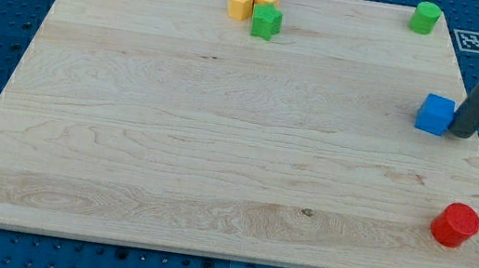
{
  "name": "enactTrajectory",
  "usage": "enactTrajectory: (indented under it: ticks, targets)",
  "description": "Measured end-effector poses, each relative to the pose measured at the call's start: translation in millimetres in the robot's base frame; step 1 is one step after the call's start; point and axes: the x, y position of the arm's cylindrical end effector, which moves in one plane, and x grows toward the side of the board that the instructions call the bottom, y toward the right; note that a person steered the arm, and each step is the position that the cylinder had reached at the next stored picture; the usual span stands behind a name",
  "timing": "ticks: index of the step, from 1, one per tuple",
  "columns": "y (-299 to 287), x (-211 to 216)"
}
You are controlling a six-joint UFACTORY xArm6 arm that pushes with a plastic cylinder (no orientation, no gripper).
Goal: Slide blue cube towards green star
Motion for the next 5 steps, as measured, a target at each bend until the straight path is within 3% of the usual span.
enactTrajectory:
  ticks: [5]
  targets:
    - [-139.4, -58.2]
